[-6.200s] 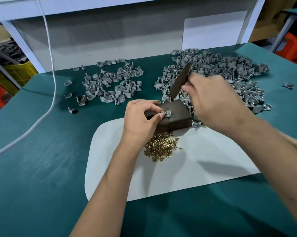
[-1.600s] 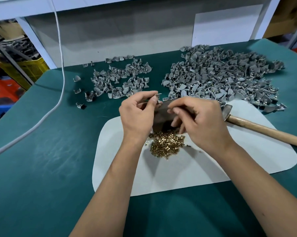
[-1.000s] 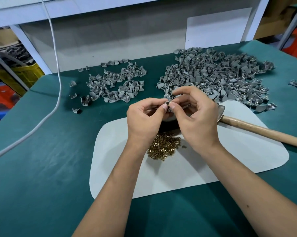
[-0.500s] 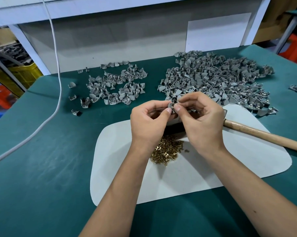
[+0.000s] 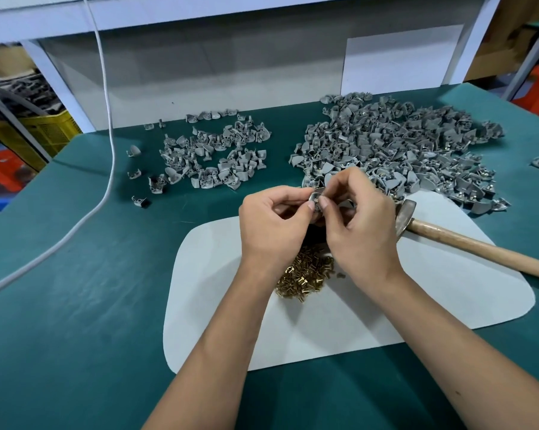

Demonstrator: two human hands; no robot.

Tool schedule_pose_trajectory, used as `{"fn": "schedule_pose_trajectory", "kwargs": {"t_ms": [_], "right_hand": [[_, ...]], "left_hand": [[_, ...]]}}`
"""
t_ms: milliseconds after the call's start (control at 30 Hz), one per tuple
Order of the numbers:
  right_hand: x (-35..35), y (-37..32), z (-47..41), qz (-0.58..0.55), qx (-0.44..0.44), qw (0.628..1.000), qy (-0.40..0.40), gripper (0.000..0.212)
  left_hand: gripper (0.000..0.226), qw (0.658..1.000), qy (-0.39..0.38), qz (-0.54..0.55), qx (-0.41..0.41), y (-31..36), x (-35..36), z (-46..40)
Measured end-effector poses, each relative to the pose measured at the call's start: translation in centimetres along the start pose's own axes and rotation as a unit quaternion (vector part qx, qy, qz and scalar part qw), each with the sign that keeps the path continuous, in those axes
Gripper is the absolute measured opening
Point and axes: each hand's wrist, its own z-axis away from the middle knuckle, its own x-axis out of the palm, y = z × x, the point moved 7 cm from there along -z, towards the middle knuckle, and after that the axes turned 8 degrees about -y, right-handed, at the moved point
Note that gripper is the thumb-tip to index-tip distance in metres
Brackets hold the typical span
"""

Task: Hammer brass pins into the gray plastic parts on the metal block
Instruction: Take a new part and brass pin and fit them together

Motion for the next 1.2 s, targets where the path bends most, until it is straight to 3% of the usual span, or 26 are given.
{"fn": "schedule_pose_trajectory", "kwargs": {"t_ms": [367, 600, 733, 1200], "right_hand": [[0.6, -1.4, 0.3, 0.066, -0.053, 0.996, -0.001, 0.017], [-0.8, 0.9, -0.2, -0.047, 0.027, 0.998, 0.015, 0.017], [-0.2, 1.4, -0.3, -0.081, 0.044, 0.995, -0.027, 0.015], [-0.4, 0.1, -0.4, 0.076, -0.057, 0.994, -0.049, 0.010]], "left_hand": [[0.021, 0.997, 0.029, -0.070, 0.021, 0.5, -0.2, 0.1], [0.034, 0.994, -0.077, -0.063, 0.054, 1.1, 0.5, -0.1], [0.035, 0.993, -0.068, -0.074, 0.056, 0.8, -0.4, -0.4], [0.030, 0.991, -0.088, -0.082, 0.061, 1.0, -1.1, -0.6]]}}
